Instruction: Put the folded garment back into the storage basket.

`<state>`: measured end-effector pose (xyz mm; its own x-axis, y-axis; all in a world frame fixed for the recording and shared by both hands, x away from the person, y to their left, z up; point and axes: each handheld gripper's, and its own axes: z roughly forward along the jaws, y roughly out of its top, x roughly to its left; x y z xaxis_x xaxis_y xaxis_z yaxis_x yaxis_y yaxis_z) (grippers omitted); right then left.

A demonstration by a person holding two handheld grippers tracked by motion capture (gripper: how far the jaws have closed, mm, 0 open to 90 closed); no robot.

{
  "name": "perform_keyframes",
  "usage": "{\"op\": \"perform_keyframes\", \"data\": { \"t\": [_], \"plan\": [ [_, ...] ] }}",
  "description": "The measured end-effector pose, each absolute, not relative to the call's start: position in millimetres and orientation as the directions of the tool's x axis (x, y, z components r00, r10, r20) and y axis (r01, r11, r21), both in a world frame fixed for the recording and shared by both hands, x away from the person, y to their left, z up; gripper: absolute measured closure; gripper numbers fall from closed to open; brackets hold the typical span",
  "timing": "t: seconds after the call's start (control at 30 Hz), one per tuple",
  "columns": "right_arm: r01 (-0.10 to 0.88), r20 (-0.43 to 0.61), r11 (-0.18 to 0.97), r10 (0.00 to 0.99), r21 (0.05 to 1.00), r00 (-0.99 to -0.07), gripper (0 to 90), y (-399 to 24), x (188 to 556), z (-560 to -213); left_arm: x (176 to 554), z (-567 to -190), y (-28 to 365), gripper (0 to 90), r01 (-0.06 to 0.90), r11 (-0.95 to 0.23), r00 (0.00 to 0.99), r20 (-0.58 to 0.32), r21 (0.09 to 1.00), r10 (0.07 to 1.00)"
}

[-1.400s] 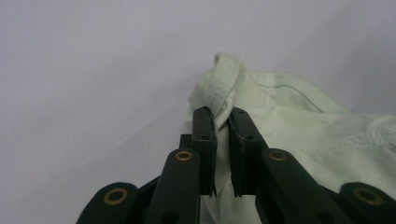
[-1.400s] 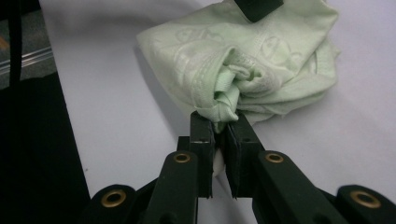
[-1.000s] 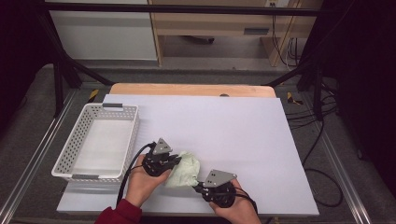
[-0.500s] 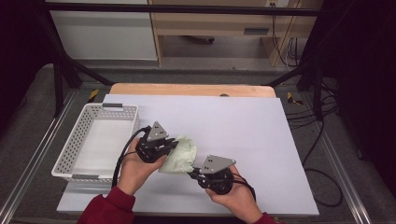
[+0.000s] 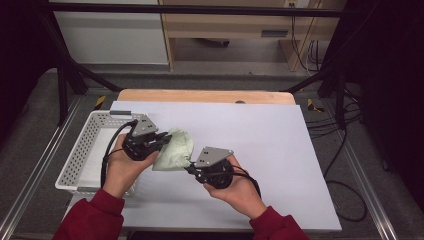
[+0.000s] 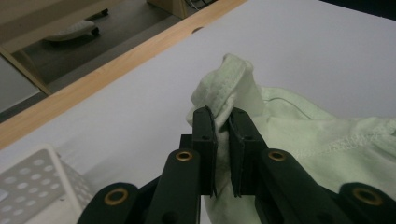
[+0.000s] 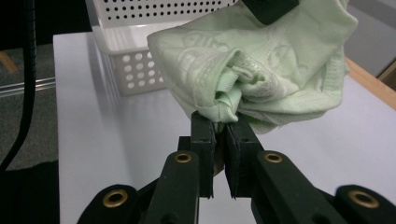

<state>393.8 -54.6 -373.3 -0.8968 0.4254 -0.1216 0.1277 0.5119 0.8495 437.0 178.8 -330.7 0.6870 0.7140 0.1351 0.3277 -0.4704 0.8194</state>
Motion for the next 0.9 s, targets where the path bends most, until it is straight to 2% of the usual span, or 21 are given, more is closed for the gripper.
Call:
{"op": "perform_keyframes", "data": {
  "t": [0.33, 0.9],
  "plan": [
    [0.084, -0.148, 0.527, 0.382, 0.846, -0.912, 83.7, -25, 412, -355, 443, -312, 206, 82.1, 0.321, -0.459, 0.646, 0.163, 0.829, 0.745],
    [0.067, -0.141, 0.541, 0.334, 0.838, -0.932, 83.7, 16, 436, -354, 455, -304, 239, 82.1, 0.338, -0.463, 0.608, 0.185, 0.819, 0.772]
  ]
}}
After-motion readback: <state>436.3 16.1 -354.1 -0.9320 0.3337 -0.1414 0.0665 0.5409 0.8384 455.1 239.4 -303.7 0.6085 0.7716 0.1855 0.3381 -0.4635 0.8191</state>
